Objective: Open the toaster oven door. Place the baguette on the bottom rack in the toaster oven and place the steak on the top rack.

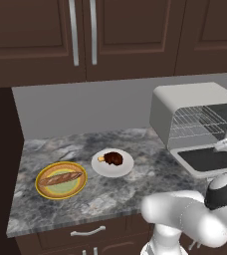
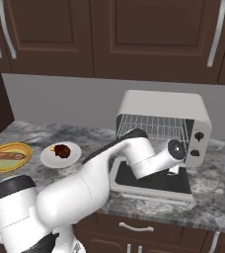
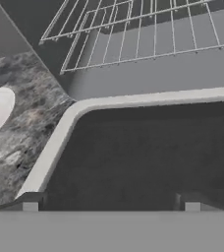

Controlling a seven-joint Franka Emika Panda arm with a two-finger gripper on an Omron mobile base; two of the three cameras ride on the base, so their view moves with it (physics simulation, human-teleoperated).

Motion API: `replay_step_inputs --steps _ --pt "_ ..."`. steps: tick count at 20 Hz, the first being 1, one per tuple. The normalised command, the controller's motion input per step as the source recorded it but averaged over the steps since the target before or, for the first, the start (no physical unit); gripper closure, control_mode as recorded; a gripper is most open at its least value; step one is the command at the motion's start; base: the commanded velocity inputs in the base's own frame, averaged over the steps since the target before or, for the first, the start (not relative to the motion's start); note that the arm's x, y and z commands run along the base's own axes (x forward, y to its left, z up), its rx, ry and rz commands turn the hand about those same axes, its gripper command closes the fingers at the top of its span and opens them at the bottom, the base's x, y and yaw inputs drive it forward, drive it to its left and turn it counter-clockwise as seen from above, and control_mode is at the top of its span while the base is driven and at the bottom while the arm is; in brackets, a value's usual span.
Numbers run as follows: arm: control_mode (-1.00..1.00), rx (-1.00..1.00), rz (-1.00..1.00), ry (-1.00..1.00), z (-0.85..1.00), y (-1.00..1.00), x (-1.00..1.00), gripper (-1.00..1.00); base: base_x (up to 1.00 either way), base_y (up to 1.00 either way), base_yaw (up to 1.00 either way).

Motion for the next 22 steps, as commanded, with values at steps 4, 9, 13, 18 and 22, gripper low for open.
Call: replay_step_inputs --steps 4,9,13,18,22 --pt "-1.0 0.03 0.35 -0.4 0.07 -0.14 0.26 -1.0 0.0 0.0 0.0" --pt "-1.0 0.0 0.3 -0.42 0.07 -0.14 0.25 -1.0 0.0 0.0 0.0" --pt "-1.0 -0.02 0.1 -0.41 0.13 -0.06 0.16 -1.0 0.0 0.0 0.0" --pt "-1.0 -0.06 -0.08 -0.26 0.08 0.02 0.17 -1.0 0.0 0.0 0.0" --pt "-1.0 -0.1 -0.11 -0.09 0.04 0.04 0.3 -1.0 0.0 0.0 0.0"
